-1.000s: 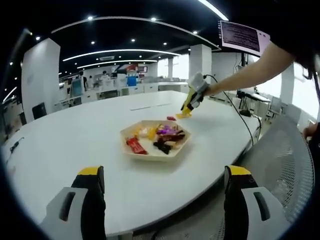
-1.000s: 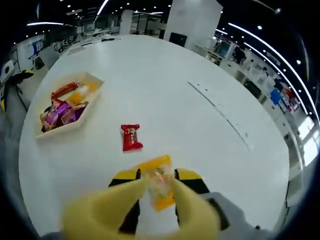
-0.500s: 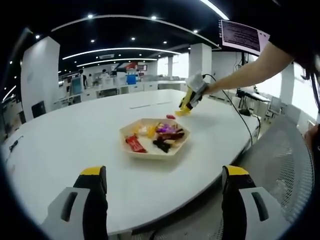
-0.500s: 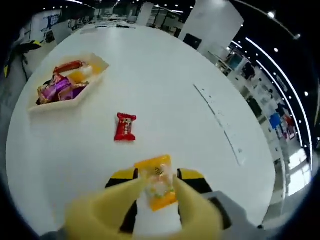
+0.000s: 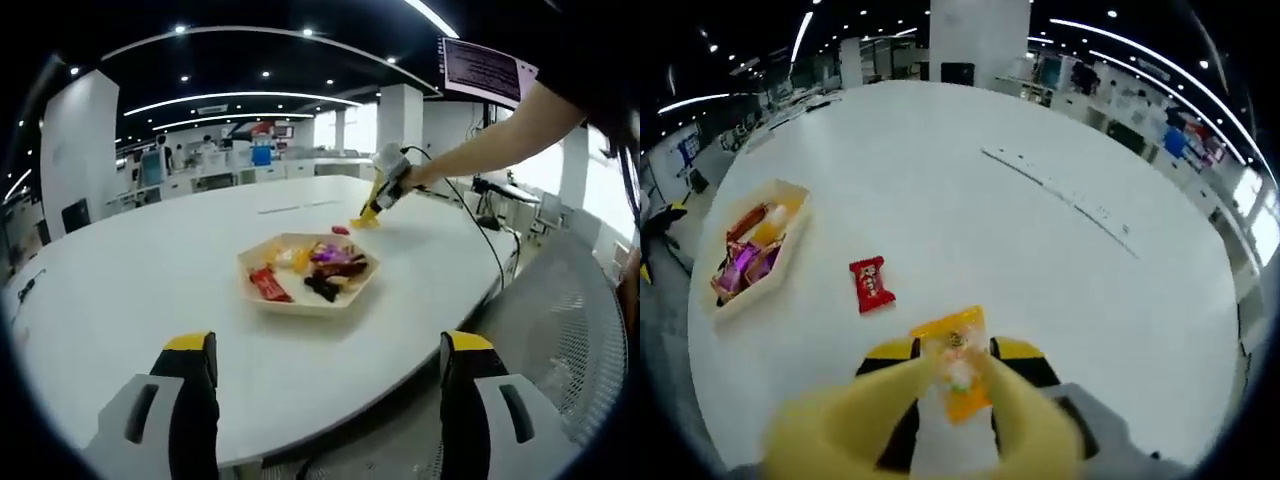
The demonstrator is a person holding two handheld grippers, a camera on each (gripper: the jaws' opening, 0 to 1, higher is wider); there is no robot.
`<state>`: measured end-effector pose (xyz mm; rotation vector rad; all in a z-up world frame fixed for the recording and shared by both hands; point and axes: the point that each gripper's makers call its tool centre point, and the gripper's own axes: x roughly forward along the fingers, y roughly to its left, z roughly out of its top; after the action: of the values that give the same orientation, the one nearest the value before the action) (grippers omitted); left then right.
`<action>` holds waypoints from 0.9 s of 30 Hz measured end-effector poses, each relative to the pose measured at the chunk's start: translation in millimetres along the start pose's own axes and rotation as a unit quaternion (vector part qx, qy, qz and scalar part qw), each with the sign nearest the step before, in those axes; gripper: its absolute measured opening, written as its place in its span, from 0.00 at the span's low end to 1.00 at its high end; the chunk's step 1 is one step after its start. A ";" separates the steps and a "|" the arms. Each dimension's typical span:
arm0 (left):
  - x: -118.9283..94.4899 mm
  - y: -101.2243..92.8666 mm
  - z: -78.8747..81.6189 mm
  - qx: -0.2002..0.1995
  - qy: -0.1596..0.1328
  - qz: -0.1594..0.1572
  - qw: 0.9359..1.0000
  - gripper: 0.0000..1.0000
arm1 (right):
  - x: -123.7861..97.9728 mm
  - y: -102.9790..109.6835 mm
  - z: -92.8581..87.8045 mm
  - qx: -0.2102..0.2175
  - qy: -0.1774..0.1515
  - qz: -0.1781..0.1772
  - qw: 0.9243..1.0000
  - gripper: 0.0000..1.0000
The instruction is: Place the target food into the container with the food tongs after gripping and lifting it, then release it inside without dropping or visibly crushing the food.
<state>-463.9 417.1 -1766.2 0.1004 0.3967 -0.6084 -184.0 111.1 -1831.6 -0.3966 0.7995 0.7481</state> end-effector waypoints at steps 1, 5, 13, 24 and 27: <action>0.0 0.0 0.1 0.000 0.000 0.000 1.000 0.88 | -0.3 1.2 -0.4 0.017 -0.001 -0.004 1.000 0.26; -0.6 1.1 -0.3 -0.002 0.001 0.002 1.000 0.84 | -3.7 10.7 -1.9 0.036 -0.010 -0.024 0.999 0.23; -0.9 -0.4 1.2 0.003 -0.004 -0.001 1.000 0.86 | -11.0 22.2 -3.4 0.069 -0.016 -0.038 0.997 0.22; -0.9 -3.1 3.9 0.008 -0.012 -0.008 1.000 0.90 | -41.2 35.0 11.7 0.076 -0.031 -0.039 0.996 0.21; -1.2 -2.2 6.5 0.013 -0.020 -0.005 1.000 0.94 | -54.9 38.6 23.2 0.071 -0.045 -0.041 0.996 0.21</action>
<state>-463.8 414.6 -1759.7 0.1099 0.3506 -0.6239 -226.2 126.1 -1776.5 -0.2646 0.7421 0.6254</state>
